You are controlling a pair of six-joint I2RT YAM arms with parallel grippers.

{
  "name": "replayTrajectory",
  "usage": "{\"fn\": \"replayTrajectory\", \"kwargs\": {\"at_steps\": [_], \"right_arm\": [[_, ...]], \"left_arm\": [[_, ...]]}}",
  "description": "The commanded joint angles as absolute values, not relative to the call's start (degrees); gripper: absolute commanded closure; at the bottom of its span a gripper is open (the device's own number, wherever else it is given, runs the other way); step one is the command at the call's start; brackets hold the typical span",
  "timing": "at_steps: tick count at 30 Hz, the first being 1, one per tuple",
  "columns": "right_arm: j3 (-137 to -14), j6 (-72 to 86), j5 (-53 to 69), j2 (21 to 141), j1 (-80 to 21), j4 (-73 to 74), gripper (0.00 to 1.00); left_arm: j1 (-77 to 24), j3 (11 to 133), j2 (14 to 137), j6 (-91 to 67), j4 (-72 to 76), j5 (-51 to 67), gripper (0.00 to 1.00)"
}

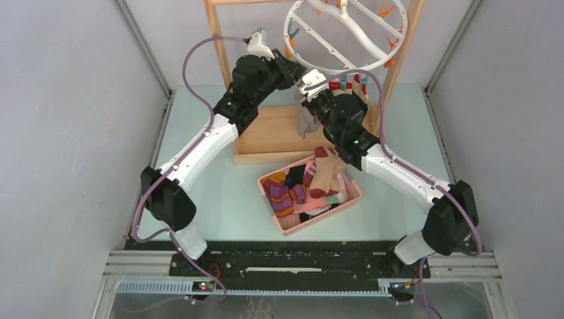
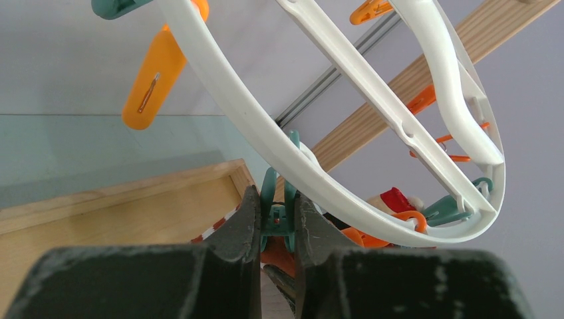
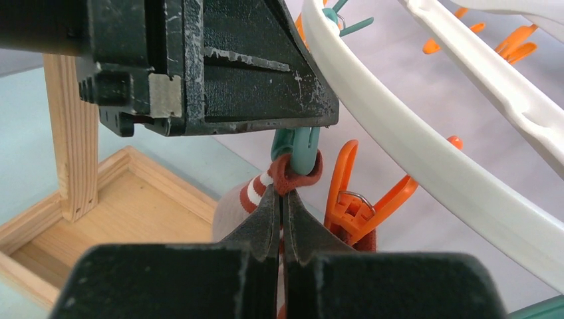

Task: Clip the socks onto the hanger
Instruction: Clamp the sock onto the hanger.

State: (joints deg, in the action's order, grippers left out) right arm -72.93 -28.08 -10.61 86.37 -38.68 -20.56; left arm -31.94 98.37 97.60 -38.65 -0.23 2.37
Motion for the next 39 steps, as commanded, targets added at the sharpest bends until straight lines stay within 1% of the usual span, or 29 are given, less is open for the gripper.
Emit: {"fn": "replayTrajectory", "kwargs": {"at_steps": [1,16,26,39], "right_arm": [[-75.5,-29.9,-12.4,85.5,-39.4,-24.2,1.0],[-75.6,-32.4,-14.3,85.3,-40.0,-26.6,1.0],[-75.6,-31.6,-12.8,83.5,-40.1,-24.1,1.0],[-77.9,-29.6,-13.5,84.5,-40.0,-20.4,1.0]], "left_arm": [[-31.4,102.0,96.3,-40.2,0.4,1.8,1.0],[-31.4,102.1,96.9,-40.1,0.4,2.1,1.0],[-31.4,102.4,97.5,-39.4,0.4,1.9,1.0],[-31.9,103.0,97.2,-36.2,-1.2,1.0,1.0]]}}
